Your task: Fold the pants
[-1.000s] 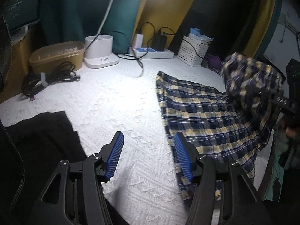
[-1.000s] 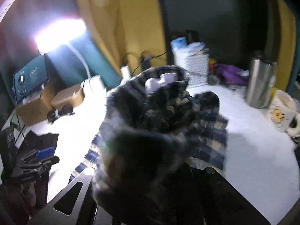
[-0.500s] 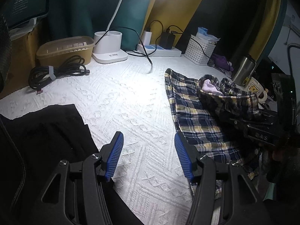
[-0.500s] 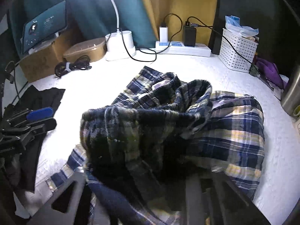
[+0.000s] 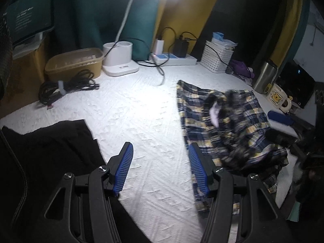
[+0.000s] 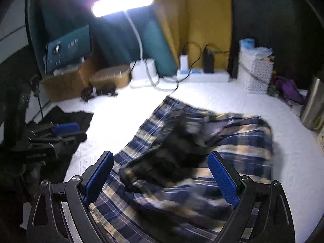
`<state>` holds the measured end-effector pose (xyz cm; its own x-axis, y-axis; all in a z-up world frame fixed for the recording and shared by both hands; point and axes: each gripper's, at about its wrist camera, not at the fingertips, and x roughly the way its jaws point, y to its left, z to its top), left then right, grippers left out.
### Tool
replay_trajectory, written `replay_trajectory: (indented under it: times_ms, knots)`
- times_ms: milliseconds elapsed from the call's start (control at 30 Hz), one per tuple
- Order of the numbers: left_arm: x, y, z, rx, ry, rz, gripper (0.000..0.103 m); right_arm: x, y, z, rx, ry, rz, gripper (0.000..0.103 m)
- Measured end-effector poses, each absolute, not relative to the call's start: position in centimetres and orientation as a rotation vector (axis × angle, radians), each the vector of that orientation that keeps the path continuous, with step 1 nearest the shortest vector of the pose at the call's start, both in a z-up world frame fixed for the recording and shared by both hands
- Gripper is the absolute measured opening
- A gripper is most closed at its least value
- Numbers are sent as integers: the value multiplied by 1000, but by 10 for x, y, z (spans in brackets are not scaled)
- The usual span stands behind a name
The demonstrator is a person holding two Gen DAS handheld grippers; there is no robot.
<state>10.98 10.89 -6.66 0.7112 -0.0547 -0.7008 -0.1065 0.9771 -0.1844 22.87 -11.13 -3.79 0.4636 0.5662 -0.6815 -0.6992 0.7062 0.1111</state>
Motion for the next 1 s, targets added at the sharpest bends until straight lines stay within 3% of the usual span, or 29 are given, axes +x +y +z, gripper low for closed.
replay_trajectory:
  times_ms: [633, 700, 867, 1000]
  knots:
    - [182, 5, -76, -79, 833, -193, 60, 283, -255, -51, -10, 804, 470, 95]
    - [194, 7, -89, -88, 873, -184, 40, 285, -259, -55, 1, 811, 467, 95]
    - [206, 18, -96, -131, 887, -196, 12, 290, -257, -60, 12, 823, 484, 95]
    - [206, 27, -76, -132, 843, -192, 9, 292, -249, -58, 30, 828, 508, 95]
